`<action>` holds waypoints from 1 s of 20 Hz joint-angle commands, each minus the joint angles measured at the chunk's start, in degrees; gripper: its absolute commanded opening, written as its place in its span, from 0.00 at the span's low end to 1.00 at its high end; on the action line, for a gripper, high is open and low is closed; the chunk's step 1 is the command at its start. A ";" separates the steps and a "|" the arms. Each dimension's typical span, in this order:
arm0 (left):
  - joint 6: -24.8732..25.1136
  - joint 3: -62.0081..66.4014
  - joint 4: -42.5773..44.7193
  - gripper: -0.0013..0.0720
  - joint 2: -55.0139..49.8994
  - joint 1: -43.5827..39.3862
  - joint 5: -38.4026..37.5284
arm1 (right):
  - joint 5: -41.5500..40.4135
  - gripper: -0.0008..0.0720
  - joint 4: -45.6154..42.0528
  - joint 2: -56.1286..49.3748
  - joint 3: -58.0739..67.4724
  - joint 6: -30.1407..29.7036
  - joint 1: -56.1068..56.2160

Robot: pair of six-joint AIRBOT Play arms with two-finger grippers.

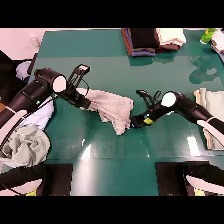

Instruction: Fold the shirts.

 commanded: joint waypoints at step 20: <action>0.57 16.04 0.24 0.06 12.17 0.09 -0.26 | 1.29 0.03 -19.17 10.64 26.99 1.92 1.88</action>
